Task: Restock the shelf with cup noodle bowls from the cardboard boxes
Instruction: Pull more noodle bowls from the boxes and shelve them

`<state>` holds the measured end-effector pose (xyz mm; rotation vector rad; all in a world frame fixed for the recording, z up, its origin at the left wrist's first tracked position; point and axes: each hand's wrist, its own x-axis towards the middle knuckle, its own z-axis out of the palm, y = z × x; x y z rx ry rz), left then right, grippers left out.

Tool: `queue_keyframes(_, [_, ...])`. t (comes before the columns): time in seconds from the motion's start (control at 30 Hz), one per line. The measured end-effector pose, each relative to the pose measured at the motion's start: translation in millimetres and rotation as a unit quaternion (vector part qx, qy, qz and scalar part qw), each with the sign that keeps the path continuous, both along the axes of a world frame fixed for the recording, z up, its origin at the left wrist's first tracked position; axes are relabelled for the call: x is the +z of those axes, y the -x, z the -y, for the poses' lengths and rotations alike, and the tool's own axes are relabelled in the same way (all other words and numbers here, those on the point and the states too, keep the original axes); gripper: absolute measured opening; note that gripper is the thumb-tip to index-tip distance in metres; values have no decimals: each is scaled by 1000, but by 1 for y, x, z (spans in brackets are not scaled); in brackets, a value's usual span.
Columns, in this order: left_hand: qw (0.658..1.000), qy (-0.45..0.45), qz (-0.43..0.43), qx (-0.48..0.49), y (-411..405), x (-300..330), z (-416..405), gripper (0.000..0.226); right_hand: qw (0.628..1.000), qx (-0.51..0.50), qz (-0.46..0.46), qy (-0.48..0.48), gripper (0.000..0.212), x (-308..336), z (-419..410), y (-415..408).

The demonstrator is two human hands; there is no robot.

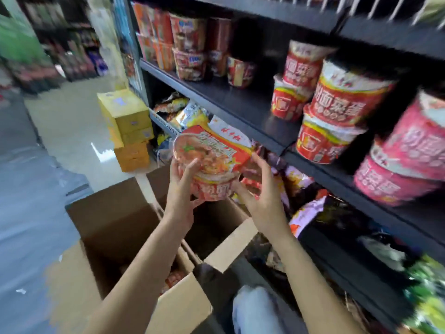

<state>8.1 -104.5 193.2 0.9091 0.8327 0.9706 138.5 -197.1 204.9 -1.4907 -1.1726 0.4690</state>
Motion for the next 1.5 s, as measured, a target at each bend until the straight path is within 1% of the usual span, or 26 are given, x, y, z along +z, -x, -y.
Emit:
queue_keyframes(0.07, [999, -32, 18, -22, -43, 17, -10, 64, 999, -25, 42, -12, 72, 13, -7, -25])
queue_keyframes(0.13, [997, -55, 33, -50, -82, 29, -24, 80, 997, -36, 61, -11, 80, 24, -22, -52])
queue_keyframes(0.17, [996, -69, 22, -58, -99, 33, -31, 86, 996, -51, 69, -9, 82, 26, -31, -65])
queue_keyframes(0.2, [994, -85, 4, -64, -114, 37, -39, 86, 994, -72, 78, -9, 85, 28, -40, -78])
queue_keyframes(0.3, [984, -138, -38, -102, -153, 35, -66, 72, 988, -123, 90, 1, 90, 25, -68, -114])
queue_keyframes(0.37, [975, -158, -89, -125, -170, 25, -83, 73, 984, -149, 90, 25, 87, 18, -84, -130])
queue_keyframes(0.4, [971, -168, -125, -118, -176, 22, -90, 72, 980, -170, 97, 33, 84, 13, -90, -134])
queue_keyframes(0.47, [969, -172, -162, -66, -188, 17, -104, 66, 965, -222, 137, 24, 75, 4, -101, -136])
queue_keyframes(0.53, [976, -150, -155, -24, -199, 19, -113, 62, 947, -250, 200, -8, 67, -6, -107, -135])
queue_keyframes(0.57, [978, -142, -151, -22, -204, 19, -116, 60, 945, -243, 217, -22, 65, -10, -110, -135])
queue_keyframes(0.63, [982, -120, -137, -45, -208, 19, -117, 54, 953, -210, 215, -23, 63, -16, -114, -134])
queue_keyframes(0.7, [985, -108, -107, -83, -200, 17, -113, 52, 961, -188, 201, -23, 59, -20, -113, -128])
queue_keyframes(0.73, [983, -123, -100, -96, -190, 16, -109, 49, 962, -184, 201, -32, 54, -23, -113, -124])
queue_keyframes(0.8, [975, -177, -106, -89, -158, 9, -103, 41, 963, -167, 205, -47, 43, -31, -111, -110])
queue_keyframes(0.87, [961, -242, -122, -51, -112, -8, -98, 31, 971, -129, 196, -44, 33, -43, -111, -90])
queue_keyframes(0.93, [934, -308, -180, 1, -55, -31, -92, 23, 975, -82, 205, -27, 27, -61, -113, -65])
queue_keyframes(0.97, [914, -331, -234, 27, -25, -45, -89, 21, 976, -49, 212, -7, 25, -74, -115, -51])
queue_keyframes(1.03, [861, -348, -364, 72, 38, -75, -84, 18, 973, 30, 225, 53, 21, -105, -123, -20])
queue_keyframes(1.1, [817, -318, -471, 101, 98, -110, -81, 16, 953, 105, 254, 129, 19, -139, -133, 14])
queue_keyframes(1.17, [786, -241, -557, 114, 150, -148, -81, 23, 922, 189, 280, 191, 18, -171, -146, 49])
queue_keyframes(1.2, [767, -197, -600, 111, 171, -166, -82, 31, 905, 231, 286, 214, 19, -187, -153, 67])
queue_keyframes(1.3, [695, -75, -710, 84, 216, -219, -82, 68, 853, 332, 296, 273, 25, -237, -174, 116])
queue_keyframes(1.33, [685, -45, -723, 79, 224, -233, -82, 77, 838, 354, 298, 289, 26, -255, -180, 130])
queue_keyframes(1.4, [703, 19, -706, 84, 235, -259, -79, 88, 813, 372, 302, 332, 32, -296, -193, 157])
queue_keyframes(1.43, [713, 42, -694, 86, 238, -270, -78, 89, 802, 370, 301, 360, 38, -317, -199, 170])
queue_keyframes(1.5, [723, 48, -683, 91, 245, -287, -79, 82, 778, 357, 289, 428, 50, -360, -211, 194])
